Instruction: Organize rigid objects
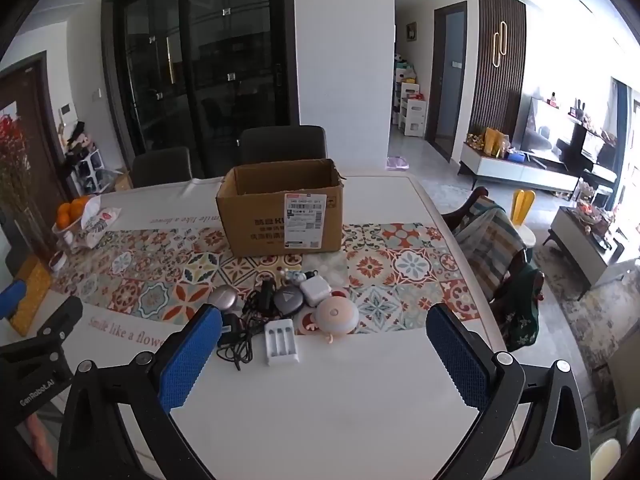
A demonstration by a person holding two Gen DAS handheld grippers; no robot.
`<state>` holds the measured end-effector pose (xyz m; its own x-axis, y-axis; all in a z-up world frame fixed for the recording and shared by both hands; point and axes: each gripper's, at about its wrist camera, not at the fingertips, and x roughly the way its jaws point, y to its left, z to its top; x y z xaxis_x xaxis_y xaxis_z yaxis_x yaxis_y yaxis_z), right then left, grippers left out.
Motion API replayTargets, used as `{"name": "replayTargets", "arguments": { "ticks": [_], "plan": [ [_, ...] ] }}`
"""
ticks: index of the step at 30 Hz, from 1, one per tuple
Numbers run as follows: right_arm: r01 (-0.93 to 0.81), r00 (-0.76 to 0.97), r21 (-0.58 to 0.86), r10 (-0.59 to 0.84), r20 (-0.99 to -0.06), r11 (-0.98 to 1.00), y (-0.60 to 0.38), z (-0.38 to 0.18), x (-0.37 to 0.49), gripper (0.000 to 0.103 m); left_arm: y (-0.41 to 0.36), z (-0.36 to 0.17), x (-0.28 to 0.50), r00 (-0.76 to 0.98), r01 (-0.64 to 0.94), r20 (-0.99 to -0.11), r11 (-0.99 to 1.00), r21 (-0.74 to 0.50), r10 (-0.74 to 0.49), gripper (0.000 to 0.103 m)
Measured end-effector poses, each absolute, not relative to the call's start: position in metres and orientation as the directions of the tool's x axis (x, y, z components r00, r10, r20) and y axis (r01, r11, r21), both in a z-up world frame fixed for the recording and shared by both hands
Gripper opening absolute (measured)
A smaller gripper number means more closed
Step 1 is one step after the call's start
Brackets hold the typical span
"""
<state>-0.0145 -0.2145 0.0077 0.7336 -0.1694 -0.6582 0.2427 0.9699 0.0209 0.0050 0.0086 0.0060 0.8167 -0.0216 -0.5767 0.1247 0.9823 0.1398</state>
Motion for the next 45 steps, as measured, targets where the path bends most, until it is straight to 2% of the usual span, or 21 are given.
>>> {"name": "replayTargets", "arguments": {
  "ticks": [45],
  "plan": [
    [0.24, 0.734, 0.031, -0.161, -0.66, 0.97, -0.216, 0.004, -0.012, 0.103, 0.001, 0.016, 0.009, 0.827, 0.154, -0.558, 0.981, 0.12, -0.062, 0.103]
  ]
}}
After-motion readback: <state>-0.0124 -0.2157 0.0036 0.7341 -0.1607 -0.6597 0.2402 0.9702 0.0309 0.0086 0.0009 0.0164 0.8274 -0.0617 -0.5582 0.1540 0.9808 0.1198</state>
